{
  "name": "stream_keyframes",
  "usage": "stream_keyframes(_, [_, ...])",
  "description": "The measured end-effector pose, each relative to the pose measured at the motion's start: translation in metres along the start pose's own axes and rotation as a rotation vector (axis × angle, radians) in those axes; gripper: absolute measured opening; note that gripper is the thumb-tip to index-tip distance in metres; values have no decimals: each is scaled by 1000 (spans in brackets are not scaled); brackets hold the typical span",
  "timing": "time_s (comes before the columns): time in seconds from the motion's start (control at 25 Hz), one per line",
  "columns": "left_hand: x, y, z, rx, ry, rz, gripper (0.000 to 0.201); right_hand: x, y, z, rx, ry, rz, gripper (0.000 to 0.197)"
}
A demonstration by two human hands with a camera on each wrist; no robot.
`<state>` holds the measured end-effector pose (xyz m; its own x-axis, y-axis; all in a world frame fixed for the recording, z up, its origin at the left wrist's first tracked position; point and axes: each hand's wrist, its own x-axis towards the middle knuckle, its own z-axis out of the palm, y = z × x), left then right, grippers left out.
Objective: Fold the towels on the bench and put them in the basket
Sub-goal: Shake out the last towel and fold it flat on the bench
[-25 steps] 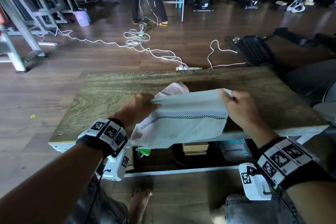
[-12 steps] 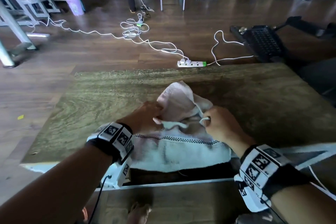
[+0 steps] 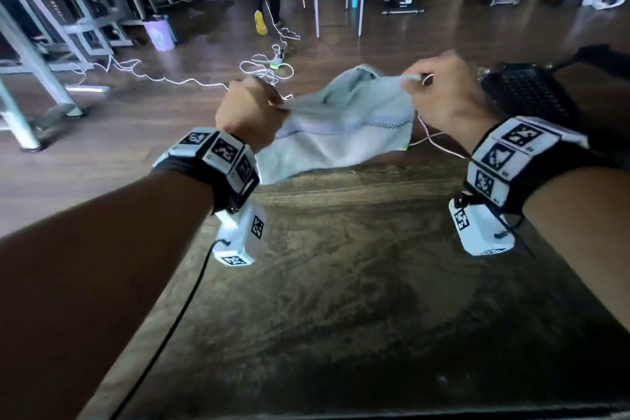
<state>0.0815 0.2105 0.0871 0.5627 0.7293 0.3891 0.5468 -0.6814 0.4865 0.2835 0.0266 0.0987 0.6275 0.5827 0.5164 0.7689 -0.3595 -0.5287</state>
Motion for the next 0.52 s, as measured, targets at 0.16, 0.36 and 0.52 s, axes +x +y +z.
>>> stream_keyframes(0.16, [23,-15,-28,31,83,-63,21,18,25,-13,159,111,80,13])
stream_keyframes(0.36, [19,-11,-30,-135,114,-144,16,14,28,-4,439,-17,346,16])
stream_keyframes(0.52, [15,-19,-27,-550,113,-218,26,1,27,-10,515,-136,421,24])
